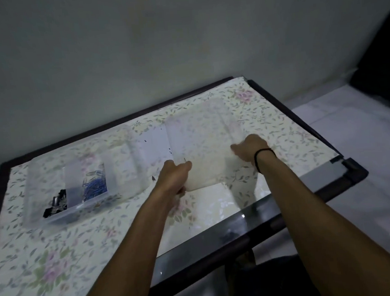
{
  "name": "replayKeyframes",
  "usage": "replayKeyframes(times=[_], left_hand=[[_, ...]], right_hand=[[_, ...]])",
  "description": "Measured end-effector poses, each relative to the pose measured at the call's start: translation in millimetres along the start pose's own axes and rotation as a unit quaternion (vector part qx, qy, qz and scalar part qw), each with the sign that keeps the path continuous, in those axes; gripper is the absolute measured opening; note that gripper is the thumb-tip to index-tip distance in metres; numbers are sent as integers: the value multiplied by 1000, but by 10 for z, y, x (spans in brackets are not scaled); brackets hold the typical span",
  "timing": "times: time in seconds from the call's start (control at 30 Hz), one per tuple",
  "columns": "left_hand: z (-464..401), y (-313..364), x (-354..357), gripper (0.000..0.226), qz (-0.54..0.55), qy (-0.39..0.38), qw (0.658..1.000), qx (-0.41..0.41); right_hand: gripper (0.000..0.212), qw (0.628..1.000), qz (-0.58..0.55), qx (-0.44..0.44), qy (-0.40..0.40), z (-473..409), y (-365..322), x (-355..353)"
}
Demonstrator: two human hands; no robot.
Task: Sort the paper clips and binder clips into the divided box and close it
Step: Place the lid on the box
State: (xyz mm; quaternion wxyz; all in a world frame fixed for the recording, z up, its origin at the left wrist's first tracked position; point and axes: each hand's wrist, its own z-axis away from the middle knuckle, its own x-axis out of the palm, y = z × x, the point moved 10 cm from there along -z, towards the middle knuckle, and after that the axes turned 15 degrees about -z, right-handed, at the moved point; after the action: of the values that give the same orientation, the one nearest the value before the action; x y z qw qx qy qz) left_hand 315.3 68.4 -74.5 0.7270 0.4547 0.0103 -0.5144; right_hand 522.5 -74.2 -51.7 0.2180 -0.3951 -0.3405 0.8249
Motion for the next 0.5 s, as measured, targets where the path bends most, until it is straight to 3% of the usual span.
replayKeyframes(times=[0.07,0.17,0.3,0.4,0.5], left_hand=[[40,-20,-4,46,75,-35,996,-23],[154,121,-3,51,191,-77,979,-11],[258,267,-419,51,310,-30,950,36],[266,218,-802,61,362,0,931,50],[306,106,-1127,86,452,-17,890,57]], right_hand=[[23,989,-128,-56,49,78,-267,-164],[24,957,-193,-196,92,395,-752,-375],[28,917,-262,-301,13,816,-1099,-298],[28,904,-238,-355,-15,1015,-1233,-208],[23,884,-201,-420,-47,1245,-1407,-70]])
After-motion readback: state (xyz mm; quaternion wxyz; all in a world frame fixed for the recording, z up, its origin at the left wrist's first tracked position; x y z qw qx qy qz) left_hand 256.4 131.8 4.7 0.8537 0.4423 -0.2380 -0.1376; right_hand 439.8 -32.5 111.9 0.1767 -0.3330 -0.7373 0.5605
